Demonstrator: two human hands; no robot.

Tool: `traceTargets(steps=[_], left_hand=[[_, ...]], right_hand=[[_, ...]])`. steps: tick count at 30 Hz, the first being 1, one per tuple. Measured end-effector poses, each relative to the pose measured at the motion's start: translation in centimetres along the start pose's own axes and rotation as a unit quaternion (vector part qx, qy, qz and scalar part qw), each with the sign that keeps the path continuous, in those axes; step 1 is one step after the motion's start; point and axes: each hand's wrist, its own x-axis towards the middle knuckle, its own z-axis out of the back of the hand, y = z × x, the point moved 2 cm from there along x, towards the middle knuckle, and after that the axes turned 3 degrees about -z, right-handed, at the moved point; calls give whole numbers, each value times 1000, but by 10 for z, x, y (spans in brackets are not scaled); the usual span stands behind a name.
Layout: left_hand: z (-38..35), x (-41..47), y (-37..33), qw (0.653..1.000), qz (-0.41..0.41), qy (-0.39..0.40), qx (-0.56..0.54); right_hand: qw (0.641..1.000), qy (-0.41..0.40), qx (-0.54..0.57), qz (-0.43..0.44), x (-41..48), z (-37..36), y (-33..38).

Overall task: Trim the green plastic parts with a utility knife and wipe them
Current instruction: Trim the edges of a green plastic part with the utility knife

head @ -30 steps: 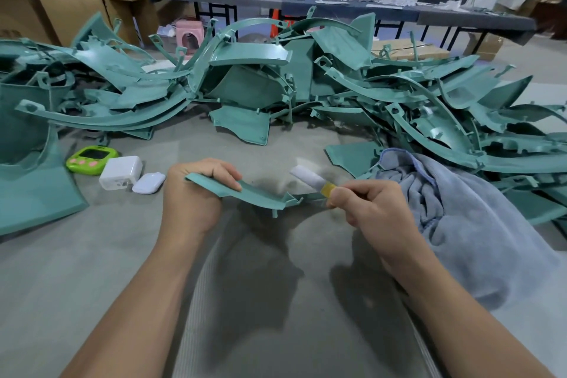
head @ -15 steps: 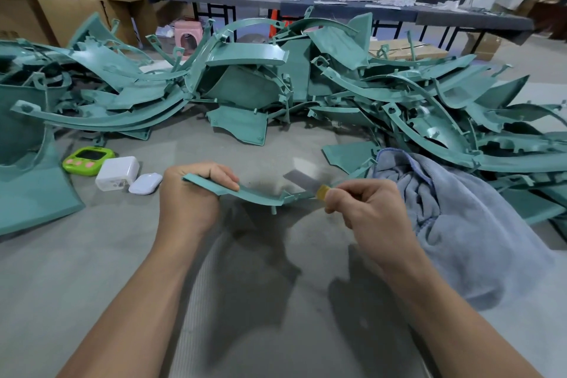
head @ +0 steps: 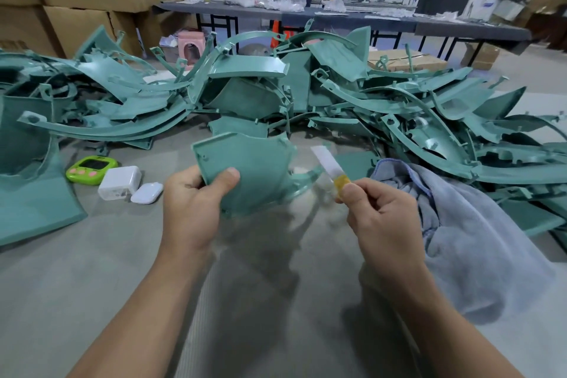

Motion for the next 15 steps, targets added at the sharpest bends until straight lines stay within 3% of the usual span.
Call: traceTargets(steps=[4,9,12,15], left_hand=[[-3,-2,-9,999,-41,8,-1],[-12,-16,-13,974,-124,114,153],[-15,-21,-16,950,-172,147,213],[-17,-23,-14,944,-179,154,229]], right_hand=[[997,-42,5,63,-7,0,13],[993,-5,-44,106,-21,-12,21],[985,14,-137,104,-22,-16,16],[967,-34,-240,81,-10,-6,10]])
